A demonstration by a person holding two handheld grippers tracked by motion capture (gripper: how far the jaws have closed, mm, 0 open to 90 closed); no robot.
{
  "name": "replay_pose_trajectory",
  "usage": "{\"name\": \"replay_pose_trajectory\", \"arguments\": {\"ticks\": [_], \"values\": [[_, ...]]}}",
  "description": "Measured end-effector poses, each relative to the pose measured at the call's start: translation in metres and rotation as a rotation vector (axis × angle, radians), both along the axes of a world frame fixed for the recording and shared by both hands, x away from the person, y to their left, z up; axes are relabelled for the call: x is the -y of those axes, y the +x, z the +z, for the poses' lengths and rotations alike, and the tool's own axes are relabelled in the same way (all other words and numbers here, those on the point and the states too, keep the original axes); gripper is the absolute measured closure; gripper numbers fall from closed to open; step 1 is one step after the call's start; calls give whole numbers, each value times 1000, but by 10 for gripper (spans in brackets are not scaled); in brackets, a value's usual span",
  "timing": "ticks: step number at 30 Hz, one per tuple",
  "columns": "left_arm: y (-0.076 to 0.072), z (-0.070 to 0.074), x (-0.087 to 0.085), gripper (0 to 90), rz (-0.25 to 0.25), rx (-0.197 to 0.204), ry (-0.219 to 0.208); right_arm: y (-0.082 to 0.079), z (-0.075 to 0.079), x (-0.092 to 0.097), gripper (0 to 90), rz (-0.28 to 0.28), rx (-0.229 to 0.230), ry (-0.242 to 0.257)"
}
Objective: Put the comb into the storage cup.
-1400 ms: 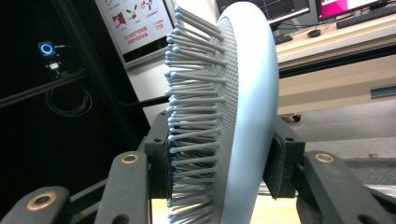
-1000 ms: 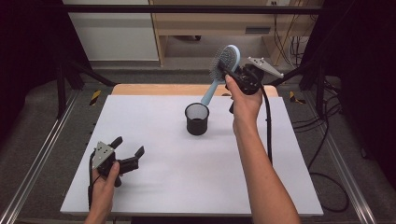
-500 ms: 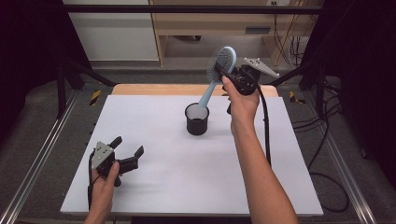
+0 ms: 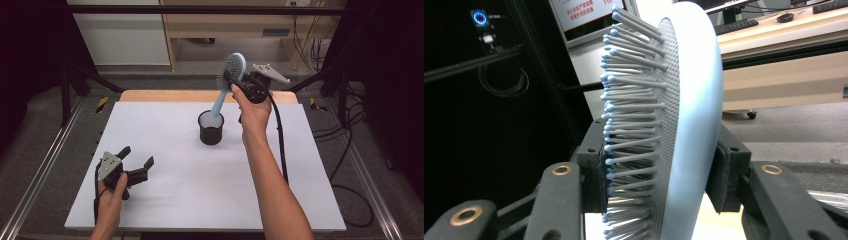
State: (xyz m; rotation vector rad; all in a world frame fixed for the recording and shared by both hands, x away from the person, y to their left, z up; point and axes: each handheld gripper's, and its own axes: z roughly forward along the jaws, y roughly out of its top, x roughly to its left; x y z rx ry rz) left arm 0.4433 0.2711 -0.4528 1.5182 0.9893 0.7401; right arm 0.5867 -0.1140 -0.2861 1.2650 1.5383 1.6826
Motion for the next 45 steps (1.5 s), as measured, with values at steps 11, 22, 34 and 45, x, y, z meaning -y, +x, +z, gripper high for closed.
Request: {"name": "replay_pose_trajectory", "arguments": {"ticks": [11,22,34,45], "values": [[0,0,1,47,-3,3,8,10,-21,-9,524,-1,-26,-29],[0,0,-1,46,-1,5,8,21,-49,-17,523,-2,-71,-45],[1,0,0,46,-6,4,12,23,-66,-19,521,-1,-89,-59],[2,-2,-2,46,-2,-1,11,24,-78,-22,519,9,-100,-54]]}}
